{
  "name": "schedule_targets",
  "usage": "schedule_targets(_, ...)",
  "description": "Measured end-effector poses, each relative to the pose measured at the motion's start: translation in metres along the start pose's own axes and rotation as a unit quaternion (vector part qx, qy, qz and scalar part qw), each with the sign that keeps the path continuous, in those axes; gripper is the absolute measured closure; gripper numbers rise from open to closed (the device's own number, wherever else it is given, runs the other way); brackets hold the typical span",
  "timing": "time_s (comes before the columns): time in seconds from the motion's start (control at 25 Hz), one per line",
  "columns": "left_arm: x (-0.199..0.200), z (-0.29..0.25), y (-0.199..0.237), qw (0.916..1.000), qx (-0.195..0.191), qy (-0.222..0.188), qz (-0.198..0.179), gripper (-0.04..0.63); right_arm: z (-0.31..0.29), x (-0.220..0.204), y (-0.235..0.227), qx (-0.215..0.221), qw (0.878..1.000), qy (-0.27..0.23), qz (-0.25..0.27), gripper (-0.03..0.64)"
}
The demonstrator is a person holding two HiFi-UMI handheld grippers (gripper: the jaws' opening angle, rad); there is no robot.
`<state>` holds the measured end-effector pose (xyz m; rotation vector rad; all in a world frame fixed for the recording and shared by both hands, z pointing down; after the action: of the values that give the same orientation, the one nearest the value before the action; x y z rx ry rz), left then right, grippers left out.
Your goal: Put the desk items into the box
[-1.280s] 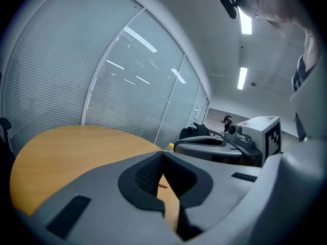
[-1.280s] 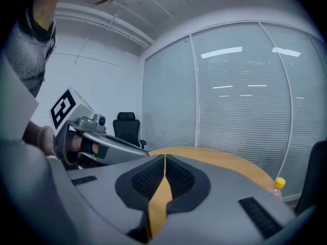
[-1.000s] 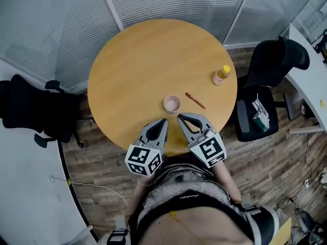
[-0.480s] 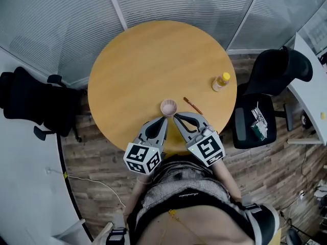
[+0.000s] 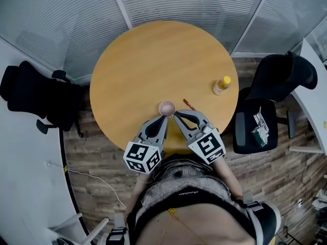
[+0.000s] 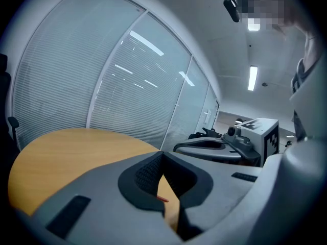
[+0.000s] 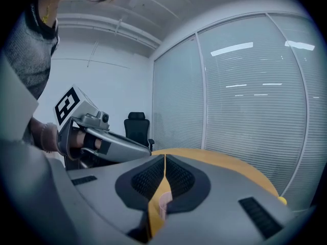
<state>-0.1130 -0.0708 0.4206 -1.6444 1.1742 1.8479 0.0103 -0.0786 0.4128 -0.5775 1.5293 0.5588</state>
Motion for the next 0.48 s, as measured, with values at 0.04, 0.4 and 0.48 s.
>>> schedule_targets(0.04, 0.0, -0.001, -0.001, 1.0, 0.001, 0.0, 0.0, 0.598, 0.0, 0.0, -0.001, 0.003, 1.0, 0.0, 0.001, 0.594)
schedule_targets(0.4, -0.007, -0.002, -0.012, 0.9998, 0.02, -0.001, 0.003, 0.598, 0.007, -0.004, -0.012, 0.018, 1.0, 0.003, 0.001, 0.594)
schedule_targets(0.48, -0.007, -0.001, -0.012, 0.9997, 0.023, -0.002, 0.006, 0.598, 0.006, -0.005, -0.014, 0.018, 1.0, 0.004, 0.002, 0.594)
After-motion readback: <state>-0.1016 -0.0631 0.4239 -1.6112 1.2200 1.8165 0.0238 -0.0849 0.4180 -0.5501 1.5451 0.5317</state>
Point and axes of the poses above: the fingertips, and each gripper's own axes: z backward along the fingers, y to its left, x out of its top, the point moved 7 cm from there along z, backward along the fingers, and after that the axes turned 15 degrees about -y, right-handed, at the moved point
